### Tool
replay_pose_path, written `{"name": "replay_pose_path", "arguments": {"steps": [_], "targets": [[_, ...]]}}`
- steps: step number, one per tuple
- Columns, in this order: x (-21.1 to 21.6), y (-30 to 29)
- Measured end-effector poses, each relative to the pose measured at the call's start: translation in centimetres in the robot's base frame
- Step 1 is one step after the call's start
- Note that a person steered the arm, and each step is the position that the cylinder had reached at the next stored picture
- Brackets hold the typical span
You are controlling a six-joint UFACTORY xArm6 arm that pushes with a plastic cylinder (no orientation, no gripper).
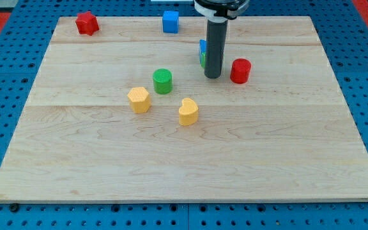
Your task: Push the green star to the right of the blue triangle
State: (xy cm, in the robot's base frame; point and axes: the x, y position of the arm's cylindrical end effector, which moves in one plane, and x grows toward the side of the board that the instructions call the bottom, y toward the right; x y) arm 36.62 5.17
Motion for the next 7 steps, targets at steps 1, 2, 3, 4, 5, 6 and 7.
{"name": "replay_pose_path", "arguments": {"steps": [1, 2, 3, 4, 5, 6, 7], "targets": [[-0.9, 0.0], [-1.5, -0.1], [0.7, -2.4], [0.3, -4.2], [-1.8, -3.9], [-3.2, -3.8], [-3.3, 1.7]]}}
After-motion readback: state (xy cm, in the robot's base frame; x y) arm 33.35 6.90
